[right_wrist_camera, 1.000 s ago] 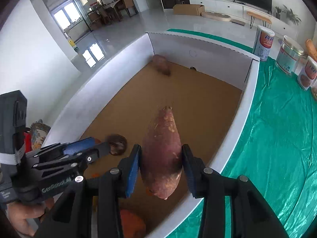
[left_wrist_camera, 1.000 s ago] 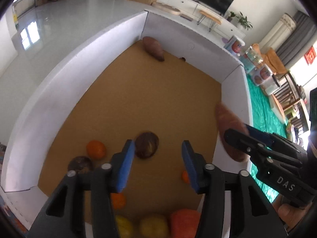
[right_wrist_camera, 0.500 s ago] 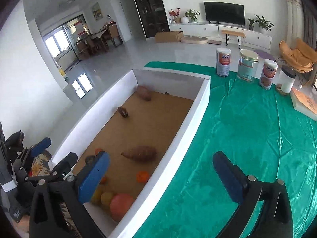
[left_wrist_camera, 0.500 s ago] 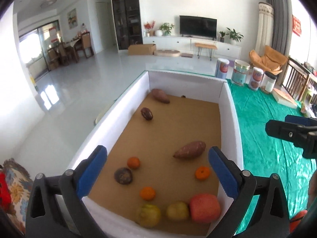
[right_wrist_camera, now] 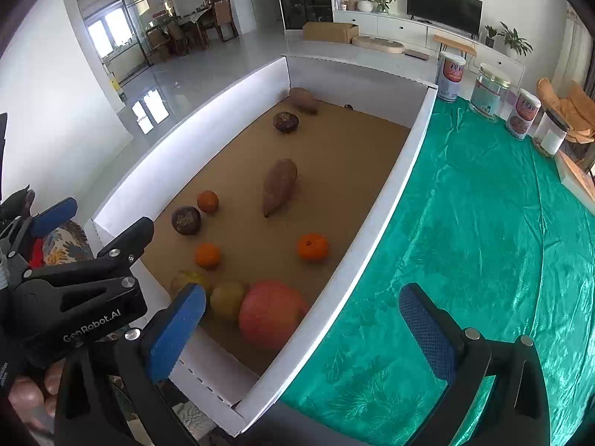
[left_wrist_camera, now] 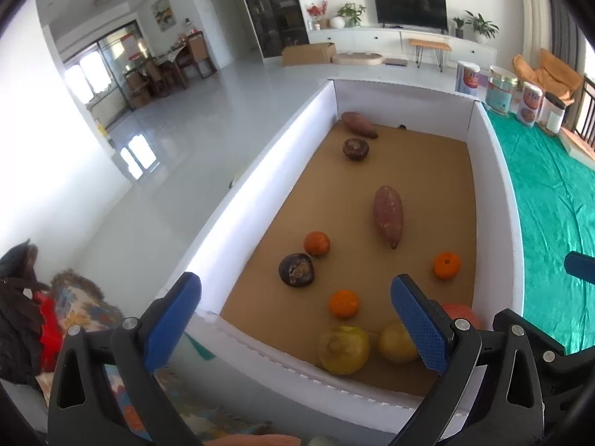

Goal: Organize fruits

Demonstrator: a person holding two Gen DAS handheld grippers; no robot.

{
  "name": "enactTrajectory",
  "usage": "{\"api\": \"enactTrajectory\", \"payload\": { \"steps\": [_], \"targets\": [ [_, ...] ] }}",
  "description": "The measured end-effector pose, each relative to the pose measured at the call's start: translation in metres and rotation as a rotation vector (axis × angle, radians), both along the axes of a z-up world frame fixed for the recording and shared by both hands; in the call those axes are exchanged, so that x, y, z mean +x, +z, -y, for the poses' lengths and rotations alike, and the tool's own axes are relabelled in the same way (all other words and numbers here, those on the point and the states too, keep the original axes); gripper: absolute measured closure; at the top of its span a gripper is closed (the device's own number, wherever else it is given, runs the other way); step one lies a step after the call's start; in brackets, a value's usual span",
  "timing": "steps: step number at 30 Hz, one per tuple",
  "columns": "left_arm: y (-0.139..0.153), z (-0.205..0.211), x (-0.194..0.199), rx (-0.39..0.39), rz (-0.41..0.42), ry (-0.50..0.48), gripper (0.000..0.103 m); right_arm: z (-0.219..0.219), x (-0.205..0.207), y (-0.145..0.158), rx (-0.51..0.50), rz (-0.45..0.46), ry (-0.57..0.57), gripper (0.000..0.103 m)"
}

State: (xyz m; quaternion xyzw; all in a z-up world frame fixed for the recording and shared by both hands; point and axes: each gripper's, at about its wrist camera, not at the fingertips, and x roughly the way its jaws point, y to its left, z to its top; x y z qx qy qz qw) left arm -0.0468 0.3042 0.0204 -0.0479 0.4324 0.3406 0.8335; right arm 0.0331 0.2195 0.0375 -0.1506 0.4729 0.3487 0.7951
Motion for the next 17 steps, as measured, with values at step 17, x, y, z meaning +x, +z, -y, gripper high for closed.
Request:
{"api": "enactTrajectory", "payload": {
  "steps": [17],
  "targets": [
    [-0.01,-0.009,-0.003,-0.061,0.002,0.024,0.001,-0.007,-0.005,0.007,-0.013,0.016,0.001,0.0]
  ]
}}
